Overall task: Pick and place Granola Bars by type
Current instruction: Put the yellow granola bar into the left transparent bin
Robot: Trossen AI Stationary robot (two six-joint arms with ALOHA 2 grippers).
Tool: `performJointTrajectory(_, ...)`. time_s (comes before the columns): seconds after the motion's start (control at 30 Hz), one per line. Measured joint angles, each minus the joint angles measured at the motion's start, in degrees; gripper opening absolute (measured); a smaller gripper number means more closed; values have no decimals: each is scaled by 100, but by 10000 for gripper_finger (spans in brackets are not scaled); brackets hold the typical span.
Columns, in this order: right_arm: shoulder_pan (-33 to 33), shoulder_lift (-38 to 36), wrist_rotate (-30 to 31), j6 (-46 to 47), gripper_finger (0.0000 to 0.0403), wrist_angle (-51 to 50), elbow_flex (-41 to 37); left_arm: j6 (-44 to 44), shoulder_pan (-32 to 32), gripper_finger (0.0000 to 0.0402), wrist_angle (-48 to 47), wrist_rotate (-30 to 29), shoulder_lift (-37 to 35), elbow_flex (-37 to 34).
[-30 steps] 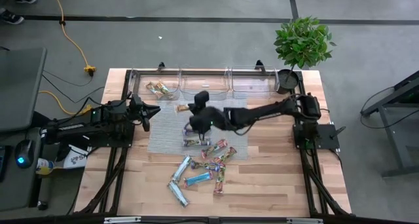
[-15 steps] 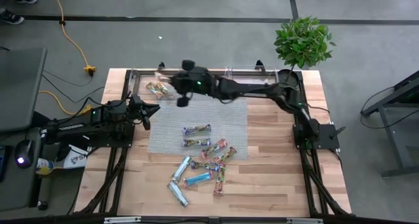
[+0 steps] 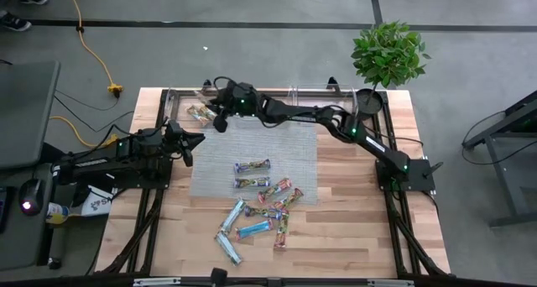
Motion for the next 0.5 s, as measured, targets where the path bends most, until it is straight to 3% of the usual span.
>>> performJointTrajectory(0.5, -521, -17, -40, 1454, 58, 882, -299, 22, 0, 54, -66, -90, 0, 0)
